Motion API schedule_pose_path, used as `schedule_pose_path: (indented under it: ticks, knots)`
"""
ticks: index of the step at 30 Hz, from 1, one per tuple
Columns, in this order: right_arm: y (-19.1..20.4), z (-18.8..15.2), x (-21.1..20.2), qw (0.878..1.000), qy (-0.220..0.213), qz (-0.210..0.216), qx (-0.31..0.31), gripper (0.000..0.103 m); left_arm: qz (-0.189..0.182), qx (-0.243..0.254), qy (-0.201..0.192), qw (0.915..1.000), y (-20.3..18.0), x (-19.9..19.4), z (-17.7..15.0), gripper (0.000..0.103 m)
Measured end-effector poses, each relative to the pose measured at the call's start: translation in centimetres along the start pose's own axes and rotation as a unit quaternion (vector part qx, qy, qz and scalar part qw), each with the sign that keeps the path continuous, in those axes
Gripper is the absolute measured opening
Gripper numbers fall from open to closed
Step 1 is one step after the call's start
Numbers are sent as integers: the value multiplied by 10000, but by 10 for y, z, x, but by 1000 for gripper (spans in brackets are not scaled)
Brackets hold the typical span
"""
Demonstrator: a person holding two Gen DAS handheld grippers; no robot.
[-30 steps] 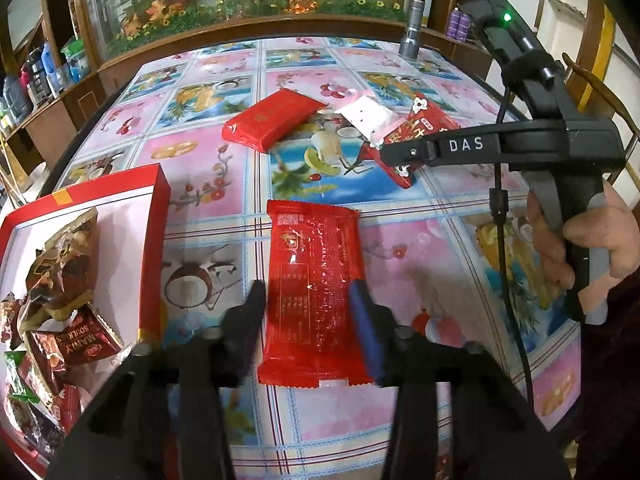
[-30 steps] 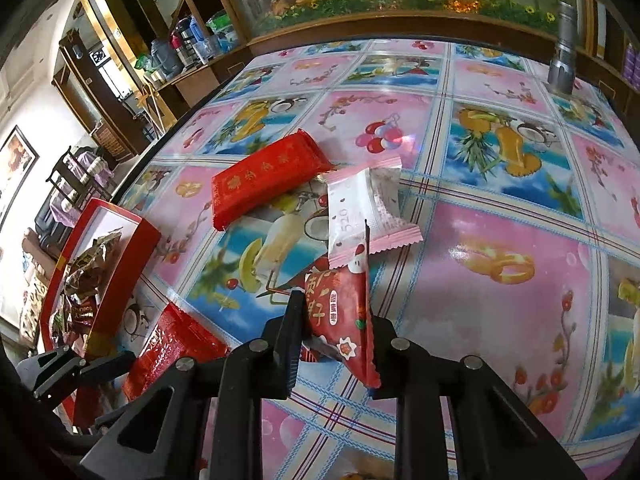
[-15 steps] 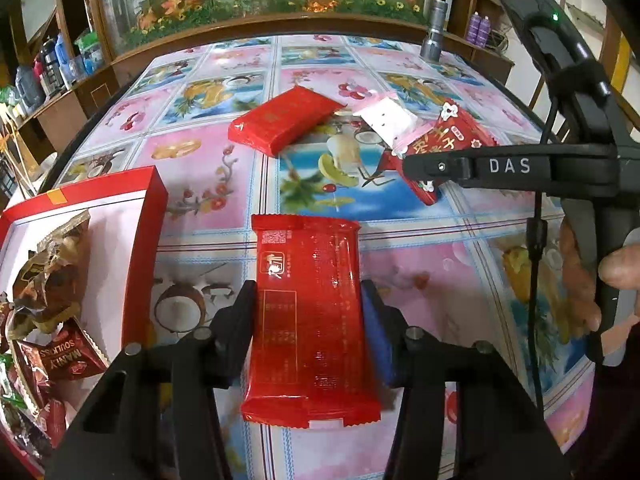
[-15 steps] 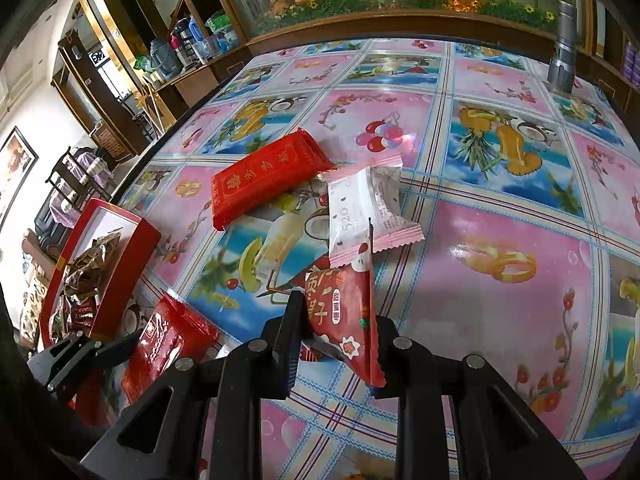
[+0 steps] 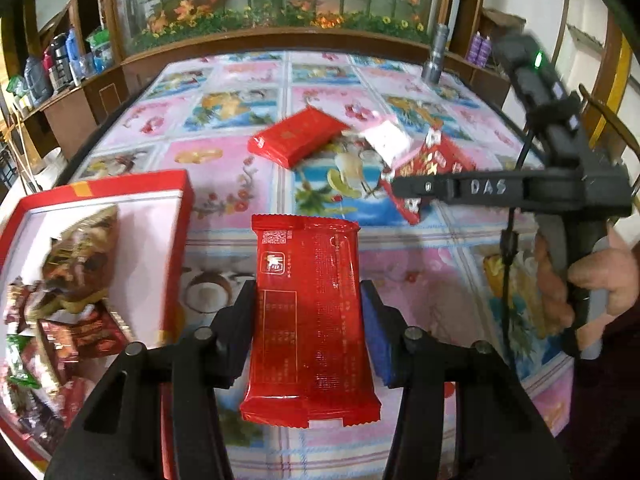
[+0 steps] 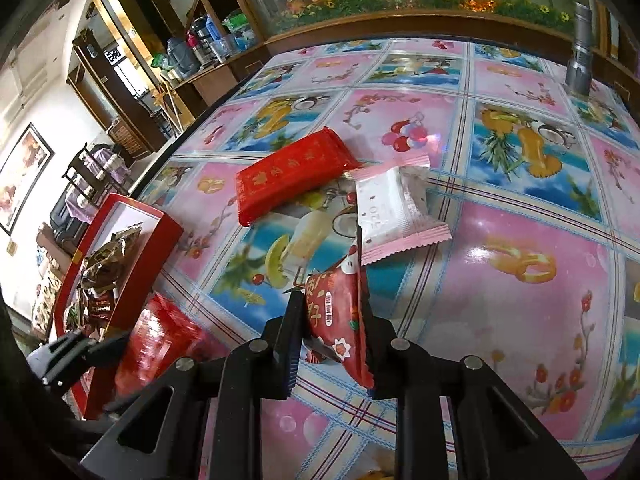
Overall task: Organize snacks
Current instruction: 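Carry both packets into the red-rimmed box and open both grippers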
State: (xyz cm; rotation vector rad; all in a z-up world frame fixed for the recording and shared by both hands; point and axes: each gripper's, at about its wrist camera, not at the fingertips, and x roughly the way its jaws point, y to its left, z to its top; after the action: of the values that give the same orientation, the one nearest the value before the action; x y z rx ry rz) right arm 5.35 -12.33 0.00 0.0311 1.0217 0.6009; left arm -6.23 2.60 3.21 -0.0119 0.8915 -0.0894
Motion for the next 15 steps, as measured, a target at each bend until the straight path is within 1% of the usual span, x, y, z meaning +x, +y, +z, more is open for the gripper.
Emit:
schedule_pose_path:
  ticks: [2, 6, 8, 10, 11, 15]
  knots:
    - [-1, 0, 0, 9999, -15, 76, 66, 24, 16, -43, -121, 9999, 5, -11, 2, 48]
    - [3, -1, -4, 9995, -87, 278, 132, 24, 184, -123, -439, 9988, 24, -40, 3, 48]
    - [12, 0, -9, 9982, -224, 555, 100, 23, 313, -144, -557, 9979, 37, -52, 3, 48]
    - [23, -1, -14, 9950, -347, 928, 100, 23, 485, -264, -715, 9959, 56, -66, 0, 48]
    - [31, -1, -16, 9921, -391, 1184, 94, 23, 547, -334, -767, 9950, 66, -71, -1, 48]
    - [63, -2, -22, 9838, -557, 1705, -21, 23, 838, -601, -826, 9912, 102, -83, -10, 48]
